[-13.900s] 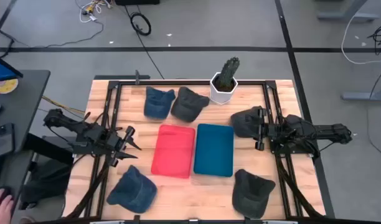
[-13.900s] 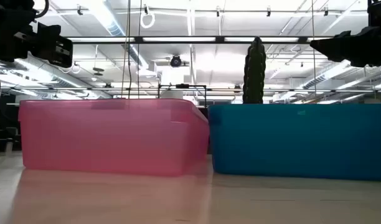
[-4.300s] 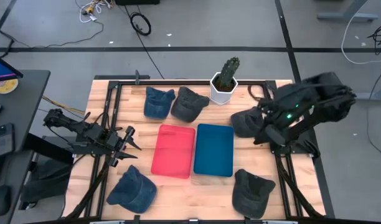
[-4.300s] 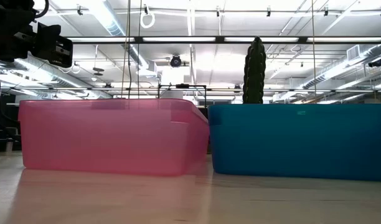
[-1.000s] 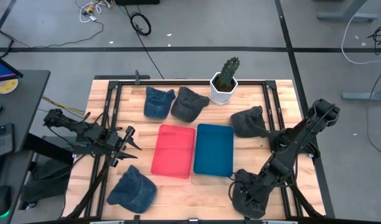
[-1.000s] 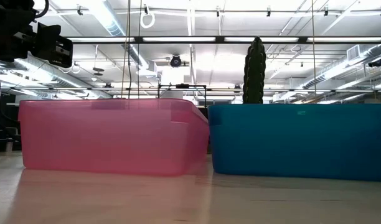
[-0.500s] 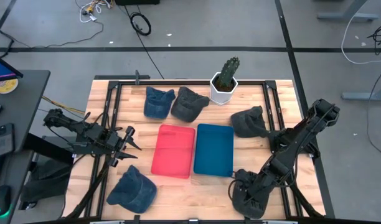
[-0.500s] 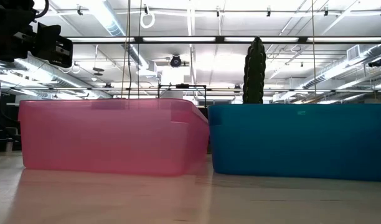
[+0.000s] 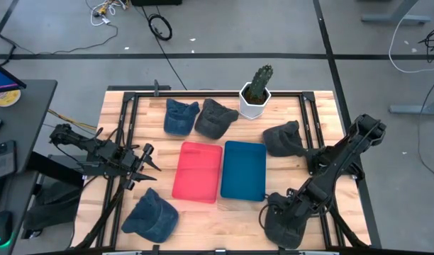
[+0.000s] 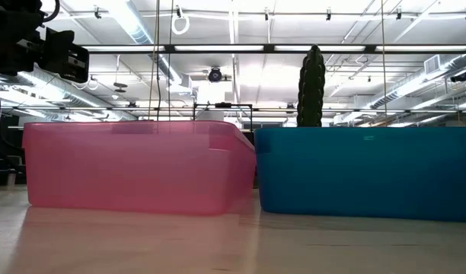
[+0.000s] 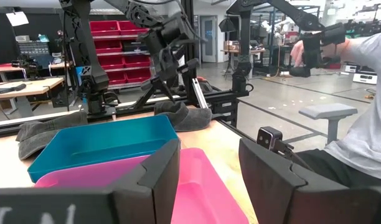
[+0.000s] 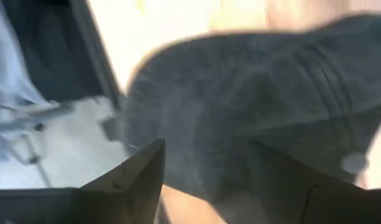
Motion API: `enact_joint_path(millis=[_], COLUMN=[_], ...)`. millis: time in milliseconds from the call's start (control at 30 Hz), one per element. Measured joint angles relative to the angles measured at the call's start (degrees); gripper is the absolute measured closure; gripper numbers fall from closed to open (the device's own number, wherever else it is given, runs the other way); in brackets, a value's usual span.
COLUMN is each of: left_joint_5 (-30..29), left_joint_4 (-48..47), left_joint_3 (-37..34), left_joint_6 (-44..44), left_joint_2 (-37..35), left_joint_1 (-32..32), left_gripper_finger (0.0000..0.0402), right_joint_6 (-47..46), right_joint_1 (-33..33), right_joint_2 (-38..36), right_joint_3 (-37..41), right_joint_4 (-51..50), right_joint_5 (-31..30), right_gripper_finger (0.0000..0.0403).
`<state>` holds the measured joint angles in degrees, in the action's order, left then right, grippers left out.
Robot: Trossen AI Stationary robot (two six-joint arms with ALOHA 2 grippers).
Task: Pick & Place hat
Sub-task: Put the bottom black cap into the blue bin
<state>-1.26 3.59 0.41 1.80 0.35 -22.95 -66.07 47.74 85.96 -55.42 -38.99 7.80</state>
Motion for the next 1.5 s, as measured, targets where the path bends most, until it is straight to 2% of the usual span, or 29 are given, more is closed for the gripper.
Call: enact_joint_path(millis=[100, 267, 367, 467, 567, 600, 900, 1067, 1267, 1500], left_joint_5=[0.00, 0.00, 0.00, 0.00, 0.00, 0.00, 0.00, 0.00, 0.00, 0.00], left_joint_4=[0.00, -0.01, 0.00, -0.01, 0.01, -0.01, 0.00, 0.00, -0.01, -0.01], left_joint_3=[-0.01, 0.01, -0.01, 0.00, 0.01, 0.01, 0.00, 0.00, -0.01, 0.00], left_joint_6=[0.00, 0.00, 0.00, 0.00, 0.00, 0.00, 0.00, 0.00, 0.00, 0.00], left_joint_2=[0.01, 0.00, 0.00, 0.00, -0.01, -0.02, 0.01, 0.00, 0.00, 0.00], left_joint_1=[0.01, 0.02, 0.02, -0.01, -0.01, -0.01, 0.02, 0.01, 0.00, 0.00], left_gripper_finger=[0.0232, 0.0232, 0.0232, 0.0232, 0.0232, 0.0232, 0.0232, 0.0232, 0.0232, 0.0232], right_joint_6=[0.33, -0.49, -0.61, 0.67, 4.31, 5.49, 4.73, 7.96, 17.69, 34.64], right_joint_1=[0.52, 0.50, 0.47, 0.14, 0.12, 0.10, -0.18, -1.19, -5.46, -17.11], right_joint_2=[2.22, 5.44, 7.11, 8.36, 8.50, 8.25, -0.01, -4.17, -4.86, -4.86], right_joint_3=[0.02, 0.02, 0.02, 0.02, 0.02, 0.02, -0.27, -4.64, -13.48, -18.30], right_joint_4=[-1.48, 1.93, 1.87, 0.94, 1.52, 1.64, 0.27, -9.05, -23.94, -29.59], right_joint_5=[1.20, 2.71, 5.16, 9.15, 9.82, 9.82, 9.35, 5.28, 0.56, -2.13], right_gripper_finger=[0.0170, 0.0172, 0.0192, 0.0251, 0.0359, 0.0380, 0.0398, 0.0400, 0.0401, 0.0402])
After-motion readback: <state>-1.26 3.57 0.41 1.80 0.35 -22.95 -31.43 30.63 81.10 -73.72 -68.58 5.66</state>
